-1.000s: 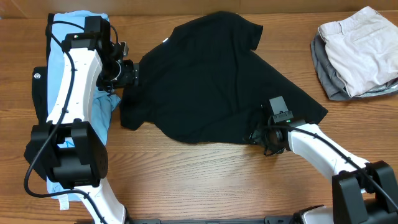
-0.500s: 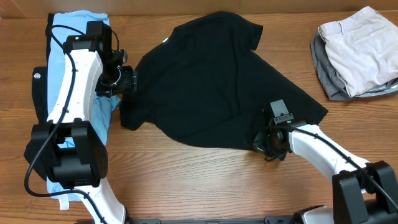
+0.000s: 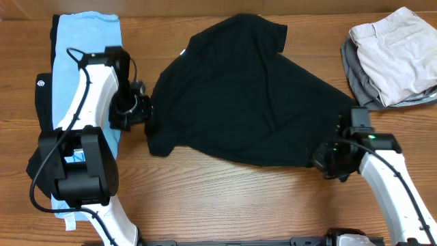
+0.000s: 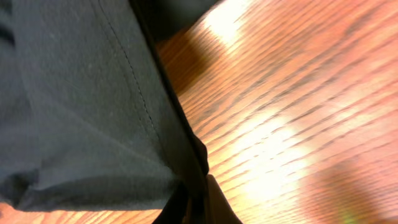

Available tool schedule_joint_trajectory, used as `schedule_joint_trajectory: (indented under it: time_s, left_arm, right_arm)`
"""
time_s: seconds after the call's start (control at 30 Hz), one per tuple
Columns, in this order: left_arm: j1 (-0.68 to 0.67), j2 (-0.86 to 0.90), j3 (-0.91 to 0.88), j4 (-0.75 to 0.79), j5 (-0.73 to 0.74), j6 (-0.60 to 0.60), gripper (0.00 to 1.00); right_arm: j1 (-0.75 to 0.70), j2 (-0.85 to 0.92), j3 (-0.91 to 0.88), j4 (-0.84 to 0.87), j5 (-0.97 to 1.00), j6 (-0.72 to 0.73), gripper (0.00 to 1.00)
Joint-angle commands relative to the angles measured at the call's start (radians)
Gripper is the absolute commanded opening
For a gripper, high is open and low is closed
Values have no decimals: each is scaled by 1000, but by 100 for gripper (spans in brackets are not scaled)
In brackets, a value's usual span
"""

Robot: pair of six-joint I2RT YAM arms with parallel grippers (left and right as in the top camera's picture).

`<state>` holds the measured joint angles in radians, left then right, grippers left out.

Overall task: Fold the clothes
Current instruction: 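Lift both hem corners and stretch the shirt upward and apart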

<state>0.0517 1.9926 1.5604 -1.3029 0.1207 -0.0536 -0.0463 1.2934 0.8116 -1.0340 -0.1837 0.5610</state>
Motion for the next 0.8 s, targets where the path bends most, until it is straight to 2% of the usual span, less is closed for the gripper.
schedule_joint_trajectory:
  time_s: [0.0, 0.27, 0.4, 0.53, 0.6, 0.77]
  left_arm:
    - [-8, -1, -81, 13, 98, -9, 77]
    - [-13, -1, -164, 16, 349, 113, 71]
    - [-63, -2, -172, 39, 307, 119, 74]
    - [-145, -2, -224, 116, 289, 47, 72]
    - [-195, -2, -259, 143, 237, 3, 68]
    - [-271, -2, -310, 144, -9, -126, 59]
  right_arm:
    - [-76, -11, 16, -9, -33, -89, 4]
    - [-216, -10, 29, -5, -70, -157, 4]
    - [-235, -10, 47, -3, -91, -173, 4]
    - [-235, -10, 47, 3, -87, -173, 4]
    - [-235, -10, 47, 3, -85, -173, 4]
    - [-235, -10, 47, 2, -80, -173, 4]
